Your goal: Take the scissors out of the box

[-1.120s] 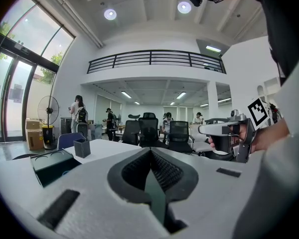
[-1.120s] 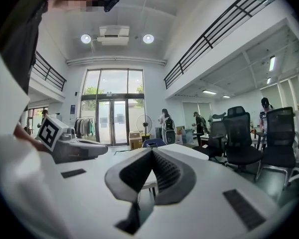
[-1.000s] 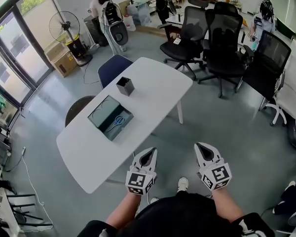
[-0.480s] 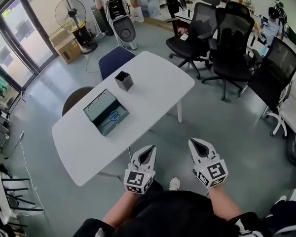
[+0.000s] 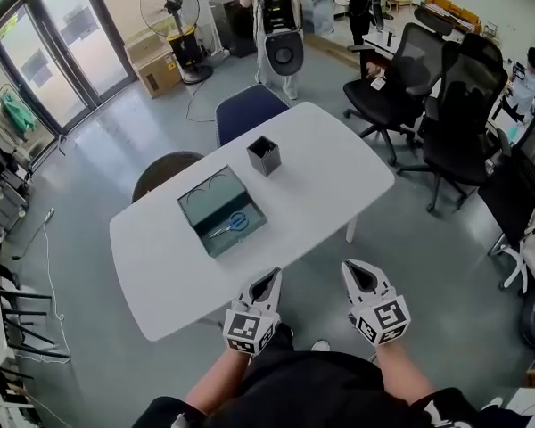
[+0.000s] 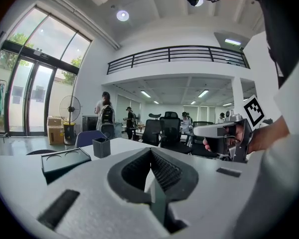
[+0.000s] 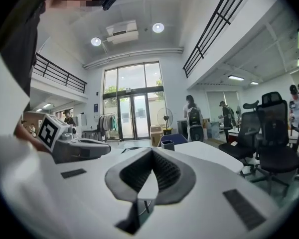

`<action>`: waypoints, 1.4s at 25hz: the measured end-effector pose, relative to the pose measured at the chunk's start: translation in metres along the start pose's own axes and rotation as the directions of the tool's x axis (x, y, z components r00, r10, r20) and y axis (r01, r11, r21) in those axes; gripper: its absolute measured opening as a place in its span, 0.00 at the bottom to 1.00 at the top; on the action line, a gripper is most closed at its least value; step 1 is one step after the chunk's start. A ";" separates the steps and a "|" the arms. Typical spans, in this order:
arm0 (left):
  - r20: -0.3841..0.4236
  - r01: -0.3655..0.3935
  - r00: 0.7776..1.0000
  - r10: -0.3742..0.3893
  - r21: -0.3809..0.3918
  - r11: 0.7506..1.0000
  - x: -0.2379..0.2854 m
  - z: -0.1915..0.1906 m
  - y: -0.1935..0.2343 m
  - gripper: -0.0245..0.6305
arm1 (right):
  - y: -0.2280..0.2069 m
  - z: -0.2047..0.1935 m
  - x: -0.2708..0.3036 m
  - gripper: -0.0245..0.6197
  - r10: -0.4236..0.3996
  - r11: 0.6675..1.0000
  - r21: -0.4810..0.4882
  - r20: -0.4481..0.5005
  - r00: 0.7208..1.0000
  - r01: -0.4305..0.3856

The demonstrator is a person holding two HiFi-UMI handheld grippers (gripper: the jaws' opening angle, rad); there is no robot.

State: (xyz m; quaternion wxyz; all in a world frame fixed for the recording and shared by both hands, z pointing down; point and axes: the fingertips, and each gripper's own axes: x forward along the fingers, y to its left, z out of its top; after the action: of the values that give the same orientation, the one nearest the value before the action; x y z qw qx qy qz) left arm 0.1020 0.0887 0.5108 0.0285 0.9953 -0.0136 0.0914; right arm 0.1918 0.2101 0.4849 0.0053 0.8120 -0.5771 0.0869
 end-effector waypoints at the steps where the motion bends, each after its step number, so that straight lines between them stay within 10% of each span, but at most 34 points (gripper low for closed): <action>1: 0.005 -0.015 1.000 0.015 0.000 1.000 0.002 0.002 0.015 0.05 | 0.003 0.004 0.015 0.05 0.014 1.000 -0.008 0.003 1.000 -0.014; 18: 0.003 -0.220 0.975 0.220 -0.053 0.974 -0.007 -0.003 0.233 0.05 | 0.078 0.021 0.237 0.05 0.251 0.960 -0.109 -0.072 0.965 -0.258; 35: -0.021 -0.408 0.913 0.407 -0.084 0.909 -0.022 -0.001 0.304 0.05 | 0.103 0.015 0.326 0.05 0.460 0.872 -0.107 -0.152 0.875 -0.477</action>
State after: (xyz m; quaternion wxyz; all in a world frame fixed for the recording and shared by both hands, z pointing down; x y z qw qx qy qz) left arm 0.0706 -0.2140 0.5239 0.0521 0.9683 -0.2248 0.0959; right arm 0.2007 -0.1314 0.5088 0.0765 0.6385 -0.7600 0.0941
